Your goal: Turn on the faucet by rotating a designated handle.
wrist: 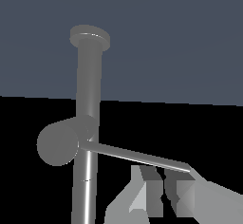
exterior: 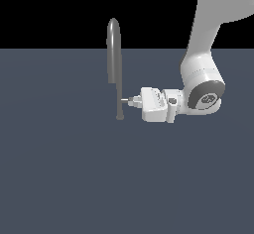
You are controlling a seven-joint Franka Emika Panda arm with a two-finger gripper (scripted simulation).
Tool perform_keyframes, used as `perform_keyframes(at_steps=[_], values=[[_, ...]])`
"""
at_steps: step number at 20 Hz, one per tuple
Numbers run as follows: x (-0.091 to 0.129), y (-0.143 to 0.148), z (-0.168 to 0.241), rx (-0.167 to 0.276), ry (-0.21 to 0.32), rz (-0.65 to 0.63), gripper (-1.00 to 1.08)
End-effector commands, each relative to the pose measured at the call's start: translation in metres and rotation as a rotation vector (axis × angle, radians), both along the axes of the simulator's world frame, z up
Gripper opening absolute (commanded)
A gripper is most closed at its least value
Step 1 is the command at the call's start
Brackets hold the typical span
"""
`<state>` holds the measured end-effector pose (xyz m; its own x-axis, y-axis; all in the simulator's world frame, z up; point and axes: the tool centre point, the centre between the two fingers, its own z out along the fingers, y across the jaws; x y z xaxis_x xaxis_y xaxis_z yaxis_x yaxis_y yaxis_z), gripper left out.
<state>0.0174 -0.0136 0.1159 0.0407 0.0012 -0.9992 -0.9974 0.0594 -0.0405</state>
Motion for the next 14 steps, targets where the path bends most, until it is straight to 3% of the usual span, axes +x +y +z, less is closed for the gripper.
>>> perform_keyframes(at_steps=[1, 5, 6, 14], values=[[-0.007, 0.0, -0.026, -0.001, 0.028, -0.003, -1.0], [-0.011, 0.001, -0.045, -0.001, 0.038, -0.003, -1.0], [0.0, 0.0, -0.019, 0.002, -0.001, 0.001, -1.0], [0.005, 0.0, -0.054, 0.0, 0.024, -0.002, -1.0]])
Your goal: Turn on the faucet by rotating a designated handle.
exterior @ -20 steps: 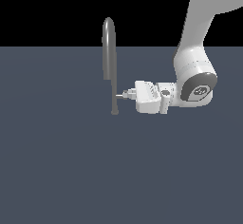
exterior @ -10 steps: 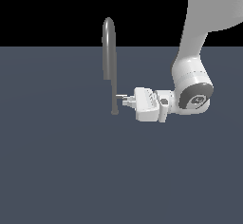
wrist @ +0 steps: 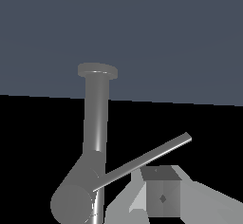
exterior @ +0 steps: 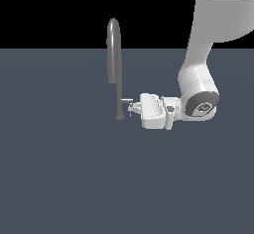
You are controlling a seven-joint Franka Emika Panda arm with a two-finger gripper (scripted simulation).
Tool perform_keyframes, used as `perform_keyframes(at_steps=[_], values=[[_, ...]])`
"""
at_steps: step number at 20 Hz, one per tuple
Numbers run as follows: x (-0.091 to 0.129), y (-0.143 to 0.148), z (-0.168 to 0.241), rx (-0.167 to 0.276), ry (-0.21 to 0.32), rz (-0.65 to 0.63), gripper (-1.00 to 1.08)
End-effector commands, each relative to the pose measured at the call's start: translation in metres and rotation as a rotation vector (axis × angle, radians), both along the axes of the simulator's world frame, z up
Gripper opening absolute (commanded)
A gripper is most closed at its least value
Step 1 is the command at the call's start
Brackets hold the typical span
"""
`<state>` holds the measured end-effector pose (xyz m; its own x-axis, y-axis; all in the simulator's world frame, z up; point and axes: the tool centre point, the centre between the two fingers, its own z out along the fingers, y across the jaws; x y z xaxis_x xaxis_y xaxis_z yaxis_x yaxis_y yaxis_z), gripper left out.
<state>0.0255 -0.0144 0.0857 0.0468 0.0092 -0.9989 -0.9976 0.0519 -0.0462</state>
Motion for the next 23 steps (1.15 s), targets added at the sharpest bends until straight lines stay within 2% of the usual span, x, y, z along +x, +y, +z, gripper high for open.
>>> perform_keyframes(at_steps=[1, 5, 6, 23], values=[[-0.003, 0.0, -0.028, -0.008, 0.033, -0.01, -1.0], [-0.001, 0.0, -0.04, -0.009, 0.043, -0.011, -1.0], [0.009, -0.001, -0.008, 0.0, -0.007, 0.0, -1.0], [0.028, -0.002, -0.057, -0.009, 0.043, -0.011, -1.0]])
